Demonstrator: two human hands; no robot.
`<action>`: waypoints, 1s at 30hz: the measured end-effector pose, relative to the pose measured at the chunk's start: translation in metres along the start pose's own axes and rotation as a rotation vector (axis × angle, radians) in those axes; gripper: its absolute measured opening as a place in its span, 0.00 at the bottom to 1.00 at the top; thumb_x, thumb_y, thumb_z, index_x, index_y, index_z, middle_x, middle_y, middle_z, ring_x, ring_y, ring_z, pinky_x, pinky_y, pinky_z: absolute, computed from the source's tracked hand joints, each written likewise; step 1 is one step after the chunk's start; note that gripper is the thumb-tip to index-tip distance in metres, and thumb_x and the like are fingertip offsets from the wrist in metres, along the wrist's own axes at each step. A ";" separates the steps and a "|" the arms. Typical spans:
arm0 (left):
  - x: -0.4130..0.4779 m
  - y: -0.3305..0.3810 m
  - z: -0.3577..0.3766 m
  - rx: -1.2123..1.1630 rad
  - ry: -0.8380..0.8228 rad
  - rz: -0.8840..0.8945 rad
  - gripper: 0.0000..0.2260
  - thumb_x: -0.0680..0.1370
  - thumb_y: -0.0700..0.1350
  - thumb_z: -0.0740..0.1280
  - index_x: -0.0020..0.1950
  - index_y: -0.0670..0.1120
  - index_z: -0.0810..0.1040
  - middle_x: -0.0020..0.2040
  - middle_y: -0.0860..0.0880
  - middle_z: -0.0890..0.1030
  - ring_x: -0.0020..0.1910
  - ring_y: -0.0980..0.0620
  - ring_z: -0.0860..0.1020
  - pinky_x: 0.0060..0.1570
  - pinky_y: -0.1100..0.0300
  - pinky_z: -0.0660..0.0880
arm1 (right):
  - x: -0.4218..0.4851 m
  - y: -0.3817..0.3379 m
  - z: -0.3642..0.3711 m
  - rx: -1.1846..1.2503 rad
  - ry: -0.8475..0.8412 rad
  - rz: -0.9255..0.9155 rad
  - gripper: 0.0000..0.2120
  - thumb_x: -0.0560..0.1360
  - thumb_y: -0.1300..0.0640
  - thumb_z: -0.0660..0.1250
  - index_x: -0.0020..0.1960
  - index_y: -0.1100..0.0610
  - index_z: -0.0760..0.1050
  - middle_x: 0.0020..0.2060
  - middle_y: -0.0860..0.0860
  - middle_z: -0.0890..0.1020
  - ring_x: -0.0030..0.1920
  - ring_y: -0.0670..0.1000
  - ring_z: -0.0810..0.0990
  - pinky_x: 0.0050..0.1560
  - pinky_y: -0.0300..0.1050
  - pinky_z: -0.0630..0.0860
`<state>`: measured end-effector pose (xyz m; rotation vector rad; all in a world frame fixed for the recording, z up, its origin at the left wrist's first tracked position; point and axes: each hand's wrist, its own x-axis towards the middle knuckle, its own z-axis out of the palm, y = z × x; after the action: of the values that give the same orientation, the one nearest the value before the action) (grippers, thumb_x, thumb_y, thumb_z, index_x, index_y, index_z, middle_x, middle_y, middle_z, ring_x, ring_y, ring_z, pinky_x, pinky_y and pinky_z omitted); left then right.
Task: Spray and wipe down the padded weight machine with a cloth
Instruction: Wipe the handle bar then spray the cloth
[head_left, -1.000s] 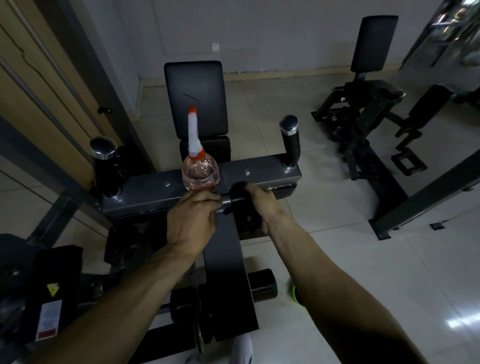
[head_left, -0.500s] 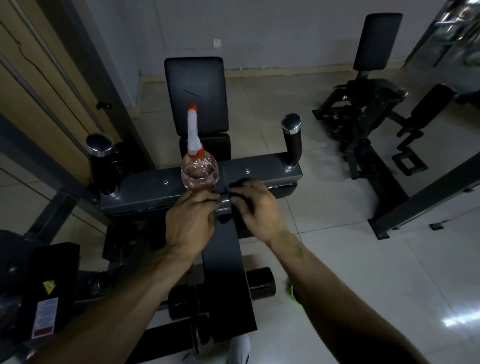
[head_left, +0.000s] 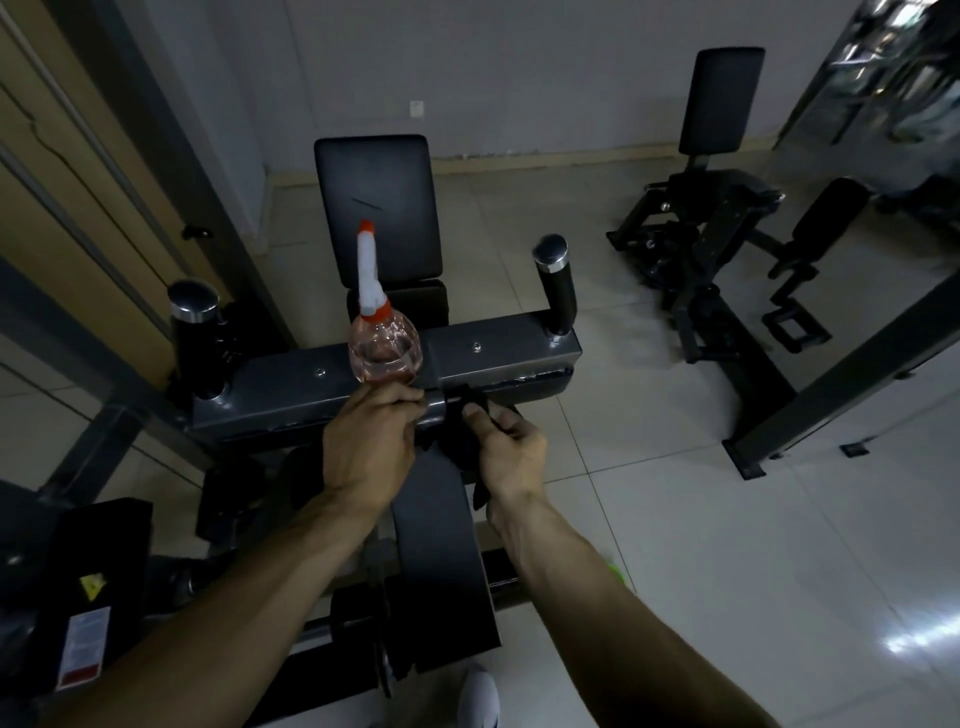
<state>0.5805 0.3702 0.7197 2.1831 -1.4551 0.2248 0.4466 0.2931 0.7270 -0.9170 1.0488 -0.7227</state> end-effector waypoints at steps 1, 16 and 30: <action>0.001 0.002 -0.003 -0.008 -0.026 -0.012 0.15 0.71 0.34 0.75 0.54 0.48 0.87 0.57 0.54 0.85 0.57 0.49 0.81 0.54 0.53 0.81 | -0.004 -0.004 -0.002 0.035 0.007 -0.017 0.06 0.80 0.59 0.72 0.54 0.61 0.83 0.48 0.57 0.88 0.51 0.58 0.87 0.54 0.56 0.85; -0.013 0.017 -0.078 -0.597 0.329 -0.370 0.26 0.80 0.46 0.70 0.77 0.53 0.67 0.71 0.56 0.73 0.71 0.59 0.71 0.71 0.59 0.69 | -0.035 -0.075 0.050 -0.142 -0.458 0.039 0.11 0.83 0.55 0.65 0.52 0.57 0.85 0.44 0.52 0.88 0.44 0.48 0.86 0.40 0.36 0.79; 0.001 0.026 -0.096 -0.841 0.380 -0.704 0.09 0.81 0.44 0.69 0.60 0.50 0.76 0.51 0.52 0.81 0.52 0.58 0.80 0.50 0.65 0.74 | 0.000 -0.064 0.071 -0.514 -0.300 -0.679 0.11 0.77 0.64 0.72 0.50 0.48 0.77 0.48 0.47 0.81 0.47 0.40 0.81 0.49 0.39 0.77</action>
<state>0.5711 0.4092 0.8111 1.6665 -0.3820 -0.1881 0.5089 0.2844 0.7999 -1.8151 0.6481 -0.8429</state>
